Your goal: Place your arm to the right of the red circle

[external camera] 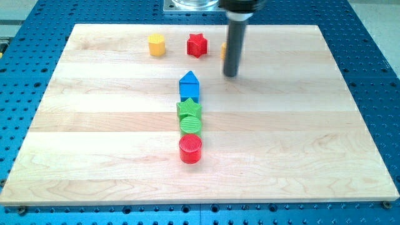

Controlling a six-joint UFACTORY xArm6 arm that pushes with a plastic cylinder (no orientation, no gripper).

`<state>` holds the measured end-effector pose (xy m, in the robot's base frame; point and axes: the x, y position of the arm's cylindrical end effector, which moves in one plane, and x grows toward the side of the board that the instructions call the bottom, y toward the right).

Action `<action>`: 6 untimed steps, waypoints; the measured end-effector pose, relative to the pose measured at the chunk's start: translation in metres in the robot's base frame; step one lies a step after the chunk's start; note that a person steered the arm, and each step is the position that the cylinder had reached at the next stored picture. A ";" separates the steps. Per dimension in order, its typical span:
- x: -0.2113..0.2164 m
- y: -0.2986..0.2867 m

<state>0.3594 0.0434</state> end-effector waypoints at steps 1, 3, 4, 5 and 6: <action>-0.027 0.019; -0.028 0.057; 0.100 0.045; 0.197 0.004; 0.204 -0.065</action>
